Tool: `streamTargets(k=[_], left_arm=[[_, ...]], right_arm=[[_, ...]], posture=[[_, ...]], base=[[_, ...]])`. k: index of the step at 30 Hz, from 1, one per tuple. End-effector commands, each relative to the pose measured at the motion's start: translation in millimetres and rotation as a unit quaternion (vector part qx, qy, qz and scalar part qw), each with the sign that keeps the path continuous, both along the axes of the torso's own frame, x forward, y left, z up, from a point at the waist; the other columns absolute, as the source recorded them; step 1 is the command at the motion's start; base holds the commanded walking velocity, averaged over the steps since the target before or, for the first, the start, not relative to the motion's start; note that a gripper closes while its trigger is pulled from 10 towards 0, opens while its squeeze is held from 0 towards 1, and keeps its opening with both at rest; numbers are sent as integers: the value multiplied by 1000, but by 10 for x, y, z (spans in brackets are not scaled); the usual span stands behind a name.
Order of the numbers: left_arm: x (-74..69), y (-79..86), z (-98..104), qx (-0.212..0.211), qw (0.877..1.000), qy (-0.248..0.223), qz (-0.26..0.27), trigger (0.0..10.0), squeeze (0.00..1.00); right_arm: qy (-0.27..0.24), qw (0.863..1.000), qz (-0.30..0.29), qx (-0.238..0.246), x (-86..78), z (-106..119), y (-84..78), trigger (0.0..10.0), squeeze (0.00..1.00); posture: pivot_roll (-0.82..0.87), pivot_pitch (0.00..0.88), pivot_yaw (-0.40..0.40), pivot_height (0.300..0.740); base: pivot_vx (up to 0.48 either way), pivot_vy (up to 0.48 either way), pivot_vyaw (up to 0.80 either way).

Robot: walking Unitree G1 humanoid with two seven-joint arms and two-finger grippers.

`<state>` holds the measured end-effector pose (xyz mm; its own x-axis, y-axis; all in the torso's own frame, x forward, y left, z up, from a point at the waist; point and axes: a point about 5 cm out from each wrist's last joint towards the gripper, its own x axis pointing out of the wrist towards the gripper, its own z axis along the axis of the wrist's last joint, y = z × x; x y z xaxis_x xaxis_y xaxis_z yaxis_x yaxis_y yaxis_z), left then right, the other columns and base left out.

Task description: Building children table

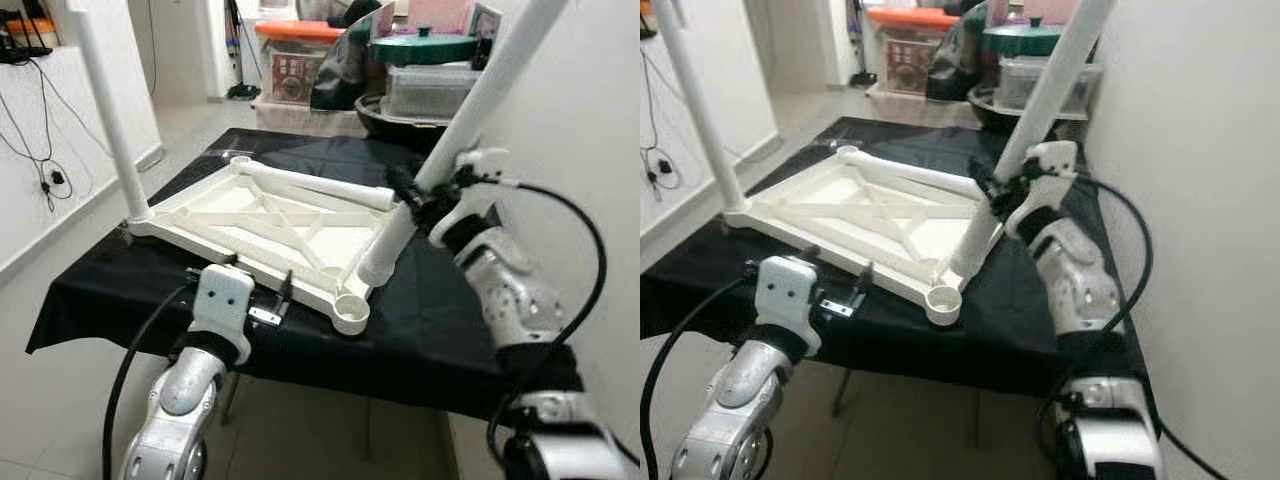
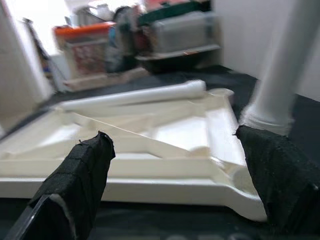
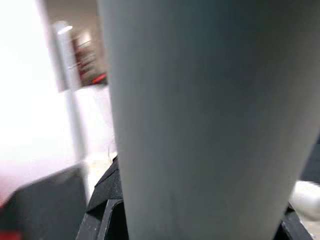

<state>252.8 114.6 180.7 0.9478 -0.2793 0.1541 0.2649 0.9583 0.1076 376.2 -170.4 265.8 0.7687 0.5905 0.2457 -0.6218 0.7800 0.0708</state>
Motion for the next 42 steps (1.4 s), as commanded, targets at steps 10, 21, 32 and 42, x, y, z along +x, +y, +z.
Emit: streamTargets(k=[10, 21, 32, 42], left_arm=[[-147, -53, 21, 1, 999, 20, -28, 10000, 0], [-349, -80, 40, 4, 998, 40, -38, 10000, 0], [-398, -69, 45, 9, 998, 50, -36, 10000, 0], [-414, -107, 75, 8, 998, 49, -45, 10000, 0]], right_arm=[[-1, 973, 230, -36, 30, 210, 261, 10000, 0], [-13, 938, 340, -69, 58, 283, 453, 10000, 0], [-24, 914, 384, -129, 44, 315, 467, 10000, 0], [-24, 893, 410, -187, 17, 304, 413, 10000, 0]], posture=[[127, 209, -40, 740], [165, 289, -44, 740], [171, 295, -41, 740], [166, 282, -35, 740]], base=[[0, 0, 0], [0, 0, 0], [0, 0, 0], [0, 0, 0]])
